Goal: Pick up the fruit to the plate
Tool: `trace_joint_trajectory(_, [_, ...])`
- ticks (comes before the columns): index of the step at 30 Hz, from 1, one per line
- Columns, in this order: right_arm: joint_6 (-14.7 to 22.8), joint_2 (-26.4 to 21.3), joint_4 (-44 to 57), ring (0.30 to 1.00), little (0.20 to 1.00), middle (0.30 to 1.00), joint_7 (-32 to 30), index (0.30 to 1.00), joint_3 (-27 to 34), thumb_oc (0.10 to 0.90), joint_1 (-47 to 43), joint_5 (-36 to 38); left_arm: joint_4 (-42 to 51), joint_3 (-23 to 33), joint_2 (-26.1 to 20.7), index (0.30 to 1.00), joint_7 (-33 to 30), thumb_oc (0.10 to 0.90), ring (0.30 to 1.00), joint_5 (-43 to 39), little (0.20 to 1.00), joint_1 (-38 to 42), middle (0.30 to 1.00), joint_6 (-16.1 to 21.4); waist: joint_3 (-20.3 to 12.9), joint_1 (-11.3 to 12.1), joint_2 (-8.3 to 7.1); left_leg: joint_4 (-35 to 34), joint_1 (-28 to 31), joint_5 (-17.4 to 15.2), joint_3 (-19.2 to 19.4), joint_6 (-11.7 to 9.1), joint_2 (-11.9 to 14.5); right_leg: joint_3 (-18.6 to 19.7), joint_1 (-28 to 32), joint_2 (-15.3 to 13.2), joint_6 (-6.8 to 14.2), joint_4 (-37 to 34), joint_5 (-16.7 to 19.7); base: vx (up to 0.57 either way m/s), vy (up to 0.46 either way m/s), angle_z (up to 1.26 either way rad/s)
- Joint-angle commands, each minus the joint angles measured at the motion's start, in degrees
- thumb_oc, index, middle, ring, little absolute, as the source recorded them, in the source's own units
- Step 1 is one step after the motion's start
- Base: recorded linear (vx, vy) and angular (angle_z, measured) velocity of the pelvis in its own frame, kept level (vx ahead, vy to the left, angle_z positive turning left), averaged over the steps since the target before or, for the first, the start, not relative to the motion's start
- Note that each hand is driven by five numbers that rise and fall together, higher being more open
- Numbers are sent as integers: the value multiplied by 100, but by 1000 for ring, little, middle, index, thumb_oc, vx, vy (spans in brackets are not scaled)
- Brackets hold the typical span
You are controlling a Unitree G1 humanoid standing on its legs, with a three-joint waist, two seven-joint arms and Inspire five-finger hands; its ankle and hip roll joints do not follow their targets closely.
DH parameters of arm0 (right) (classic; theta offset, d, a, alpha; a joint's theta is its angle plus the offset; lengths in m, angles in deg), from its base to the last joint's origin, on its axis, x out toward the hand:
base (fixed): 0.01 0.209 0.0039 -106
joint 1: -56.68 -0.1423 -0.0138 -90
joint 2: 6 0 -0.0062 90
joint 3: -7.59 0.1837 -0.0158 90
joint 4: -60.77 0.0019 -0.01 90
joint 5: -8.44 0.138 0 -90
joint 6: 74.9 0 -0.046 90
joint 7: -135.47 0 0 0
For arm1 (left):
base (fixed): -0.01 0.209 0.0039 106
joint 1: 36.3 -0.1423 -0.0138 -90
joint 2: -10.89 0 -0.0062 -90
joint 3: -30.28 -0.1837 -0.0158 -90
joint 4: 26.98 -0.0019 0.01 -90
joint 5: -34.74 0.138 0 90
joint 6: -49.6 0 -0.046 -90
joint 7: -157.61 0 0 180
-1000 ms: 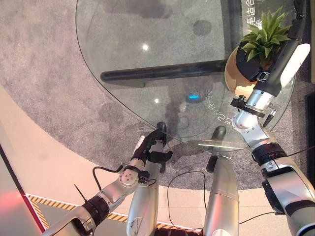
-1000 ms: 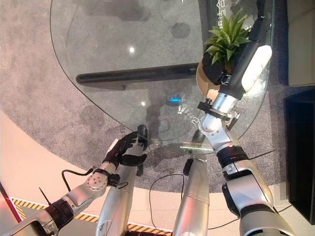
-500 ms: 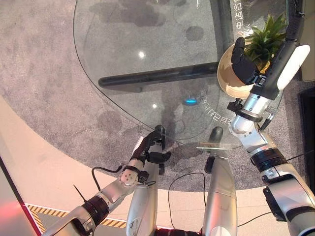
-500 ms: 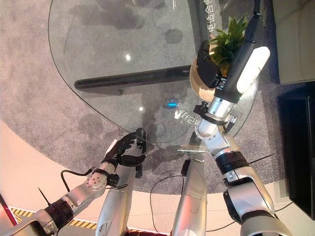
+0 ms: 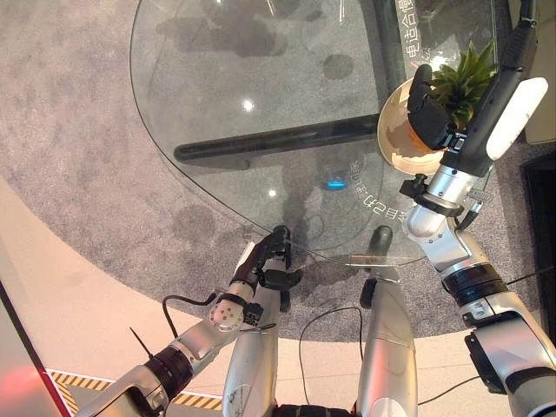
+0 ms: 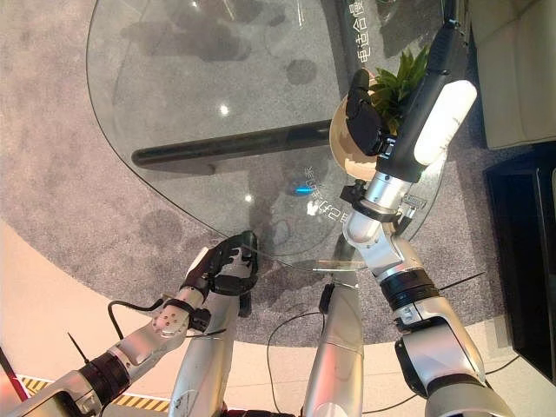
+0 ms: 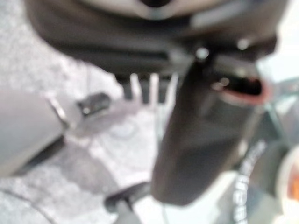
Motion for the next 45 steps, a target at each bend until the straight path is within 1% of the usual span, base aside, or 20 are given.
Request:
trace_joint_trajectory(1, [255, -479, 764, 900, 900, 900, -650, 900, 167, 800, -162, -376, 441, 57, 91, 900, -3, 800, 900, 123, 900, -583, 900, 275, -120, -93, 131, 244, 167, -668, 418, 301, -708, -438, 405, 799, -132, -536, 9, 0, 0, 0])
trace_joint_trajectory(12, [391, -211, 1715, 900, 900, 900, -207, 900, 76, 800, 410, -563, 293, 318, 66, 900, 125, 800, 900, 275, 900, -774, 900, 335, -120, -169, -64, 169, 665, -723, 376, 310, -685, -463, 927, 825, -136, -606, -64, -16, -29, 0])
trace_joint_trajectory(14, [432, -179, 1774, 900, 900, 900, -151, 900, 63, 800, 440, -558, 260, 342, 72, 900, 141, 800, 900, 281, 900, -789, 900, 349, -120, -177, -86, 155, 729, -727, 378, 309, -675, -462, 996, 828, -136, -624, -69, -21, -37, -1])
trace_joint_trajectory(16, [537, -94, 1929, 900, 900, 900, 0, 900, 24, 800, 572, -597, 154, 404, 77, 900, 211, 800, 900, 292, 900, -839, 900, 427, -120, -195, -134, 80, 942, -733, 374, 303, -662, -476, 1203, 832, -132, -683, -83, -31, -49, -3])
trace_joint_trajectory(18, [536, -52, 2012, 900, 900, 900, 78, 900, -11, 800, 584, -624, 136, 450, 82, 900, 233, 800, 900, 287, 900, -822, 900, 433, -120, -206, -155, 50, 986, -703, 378, 304, -659, -474, 1245, 832, -135, -715, -53, -17, -17, -1])
trace_joint_trajectory(21, [502, 0, 2191, 900, 900, 900, 226, 900, -89, 800, 692, -703, 71, 511, 87, 900, 286, 800, 900, 258, 900, -874, 900, 466, -120, -218, -206, 11, 1212, -744, 374, 299, -645, -483, 1484, 844, -132, -753, -105, -41, -51, -2])
trace_joint_trajectory(22, [499, -19, 2318, 900, 900, 900, 362, 900, -137, 800, 712, -642, 3, 583, 99, 900, 346, 800, 900, 234, 900, -881, 900, 517, -120, -228, -246, -31, 1328, -723, 380, 300, -632, -485, 1607, 847, -140, -801, -90, -37, -53, -2])
trace_joint_trajectory(28, [580, -53, 2505, 900, 900, 900, 806, 900, -255, 800, 915, -346, -148, 741, 94, 900, 534, 800, 900, 122, 900, -981, 900, 595, -120, -235, -366, -181, 1852, -730, 322, 289, -607, -531, 2155, 863, -151, -926, -146, -33, -62, -2])
trace_joint_trajectory(32, [612, -84, 2578, 900, 900, 900, 1000, 900, -314, 800, 1012, -150, -232, 821, 106, 900, 636, 800, 900, 74, 900, -1022, 900, 628, -120, -226, -419, -296, 2122, -726, 281, 276, -595, -566, 2448, 892, -167, -1031, -176, -22, -55, -1])
trace_joint_trajectory(37, [757, -84, 2672, 900, 900, 900, 1740, 900, -466, 800, 1122, 236, -325, 925, 125, 900, 780, 800, 900, 6, 900, -1067, 900, 603, -120, -210, -466, -422, 2471, -734, 211, 258, -584, -624, 2821, 918, -186, -1139, -231, -29, -43, 1])
trace_joint_trajectory(40, [772, -99, 2782, 900, 900, 900, 2093, 900, -547, 800, 1211, 402, -407, 977, 145, 900, 844, 800, 900, -24, 900, -1105, 900, 580, -120, -209, -499, -464, 2656, -756, 192, 253, -583, -640, 3026, 926, -190, -1197, -252, -13, -29, 4])
trace_joint_trajectory(41, [772, -99, 2782, 900, 900, 900, 2093, 900, -547, 800, 1211, 402, -407, 977, 145, 900, 844, 800, 900, -24, 900, -1105, 900, 580, -120, -209, -499, -464, 2656, -756, 192, 253, -583, -640, 3026, 926, -190, -1197, -252, -27, -39, 4])
trace_joint_trajectory(42, [791, -138, 2866, 900, 900, 900, 2491, 900, -663, 800, 1311, 590, -509, 1044, 168, 900, 936, 800, 900, -87, 900, -1151, 900, 582, -120, -210, -537, -495, 2811, -778, 184, 245, -575, -639, 3213, 933, -196, -1263, -266, -29, -39, 1])
trace_joint_trajectory(44, [850, -178, 2910, 900, 900, 900, 2883, 900, -767, 800, 1394, 764, -631, 1116, 216, 900, 1046, 800, 900, -111, 900, -1220, 900, 601, -164, -208, -563, -521, 2905, -796, 175, 240, -565, -636, 3334, 943, -204, -1315, -284, -23, -47, 0])
trace_joint_trajectory(45, [857, -204, 2923, 900, 900, 900, 3380, 900, -897, 800, 1470, 1026, -755, 1161, 255, 900, 1125, 800, 900, -125, 900, -1281, 900, 594, -253, -203, -594, -534, 2954, -814, 170, 229, -553, -632, 3406, 955, -206, -1346, -311, -7, -46, -1])
